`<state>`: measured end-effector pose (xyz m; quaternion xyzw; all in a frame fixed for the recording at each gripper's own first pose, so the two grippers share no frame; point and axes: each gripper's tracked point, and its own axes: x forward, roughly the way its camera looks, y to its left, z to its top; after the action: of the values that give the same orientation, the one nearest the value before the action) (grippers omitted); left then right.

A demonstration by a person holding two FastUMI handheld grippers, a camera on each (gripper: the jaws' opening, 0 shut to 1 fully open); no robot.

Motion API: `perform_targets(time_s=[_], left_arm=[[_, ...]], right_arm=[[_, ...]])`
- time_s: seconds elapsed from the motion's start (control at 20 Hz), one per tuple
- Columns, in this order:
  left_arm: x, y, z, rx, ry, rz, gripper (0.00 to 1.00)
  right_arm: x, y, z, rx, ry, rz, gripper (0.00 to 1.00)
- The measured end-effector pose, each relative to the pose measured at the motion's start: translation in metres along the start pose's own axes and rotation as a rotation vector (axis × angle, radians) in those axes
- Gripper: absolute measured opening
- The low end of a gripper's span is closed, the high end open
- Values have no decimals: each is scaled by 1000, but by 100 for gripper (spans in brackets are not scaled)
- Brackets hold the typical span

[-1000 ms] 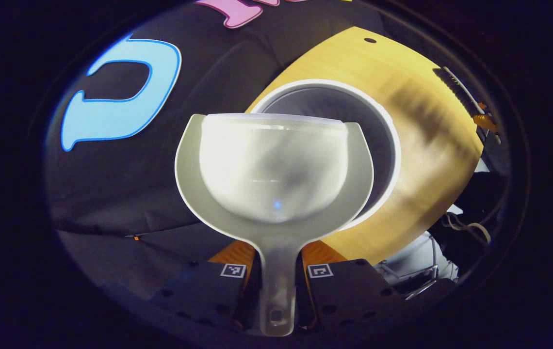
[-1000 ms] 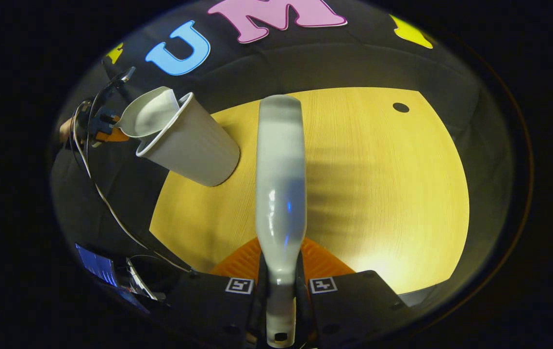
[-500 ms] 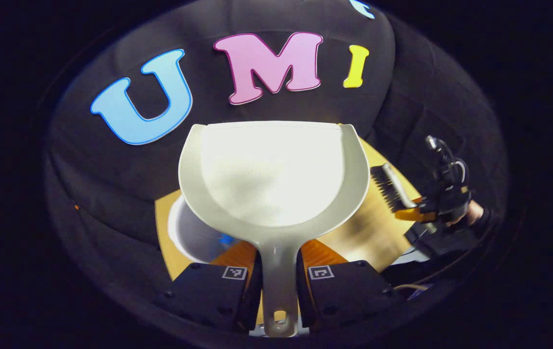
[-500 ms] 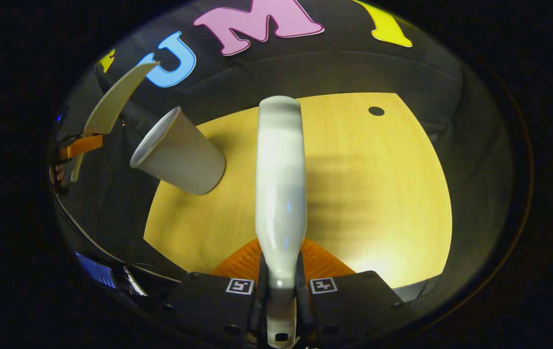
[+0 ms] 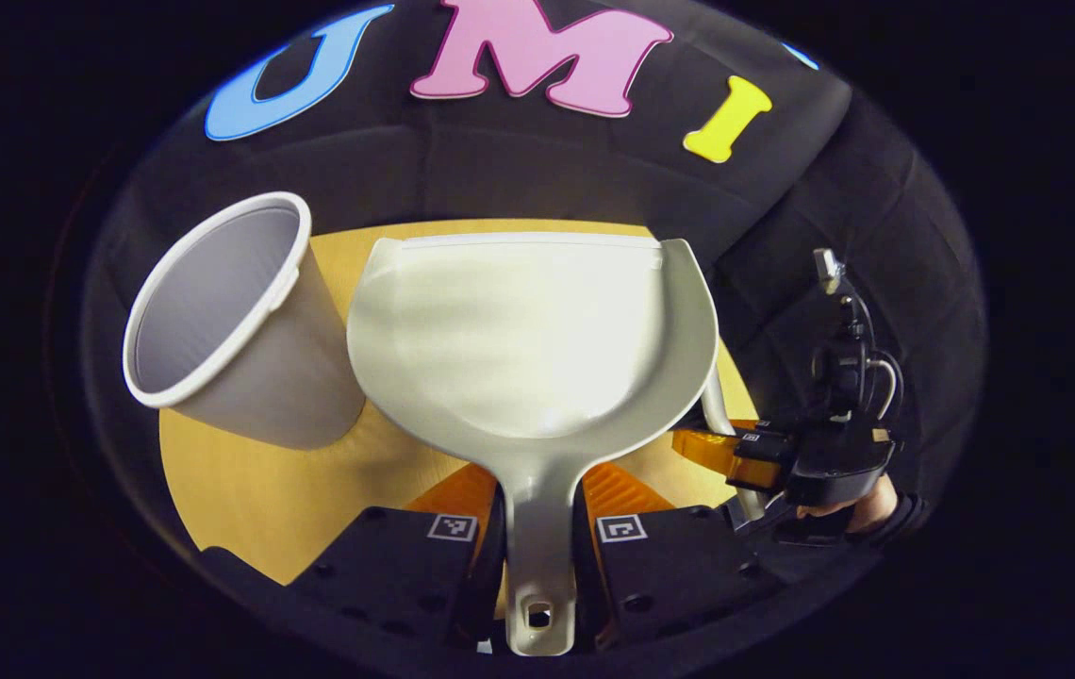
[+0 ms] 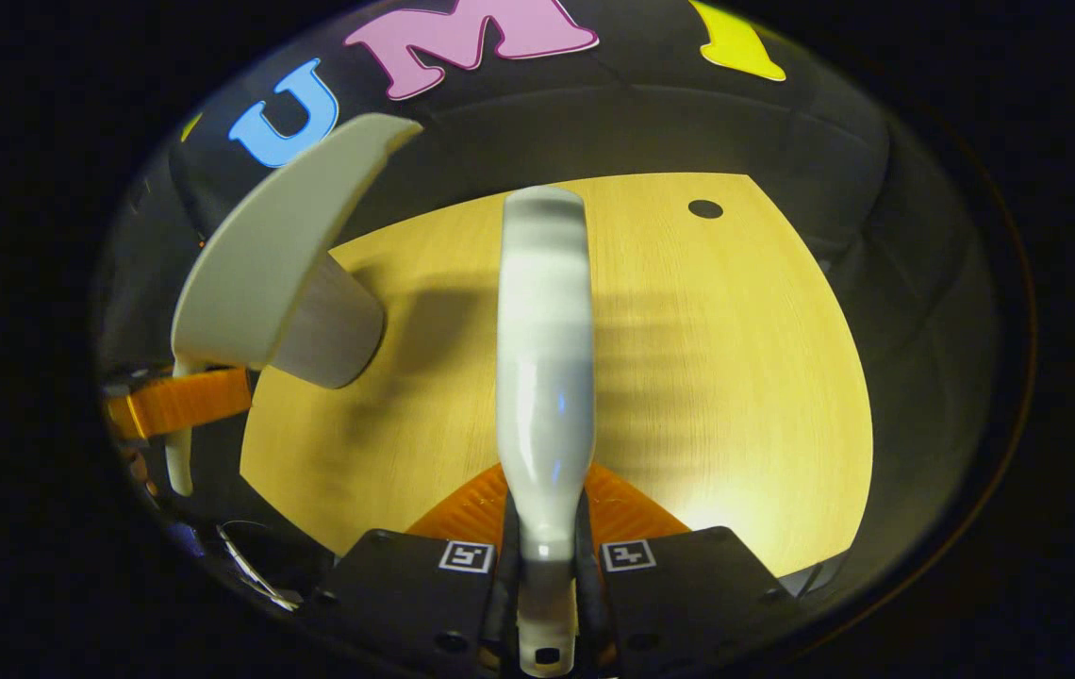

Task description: Pick up the small broom and dustpan from the desktop, sweep the trash into the dustpan with the broom, and then empty the trash into the garbage bin.

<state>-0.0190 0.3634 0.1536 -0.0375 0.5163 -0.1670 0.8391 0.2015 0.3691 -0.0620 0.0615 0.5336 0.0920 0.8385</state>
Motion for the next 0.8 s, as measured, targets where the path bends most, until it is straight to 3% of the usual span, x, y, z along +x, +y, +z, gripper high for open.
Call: perform_targets(time_s=[0.2,0.3,0.4,0.8], left_arm=[[61,33,-49,-179,98,49,30],[86,43,-75,-156,177,117,30],[88,39,-92,-122,248,151,31],[80,36,-91,-174,308,155,30]], right_arm=[[-11,3,1,30,130,-52,28],[-21,8,4,31,188,-93,28],[-27,7,10,-3,239,-87,28],[-31,2,13,-50,351,-106,28]])
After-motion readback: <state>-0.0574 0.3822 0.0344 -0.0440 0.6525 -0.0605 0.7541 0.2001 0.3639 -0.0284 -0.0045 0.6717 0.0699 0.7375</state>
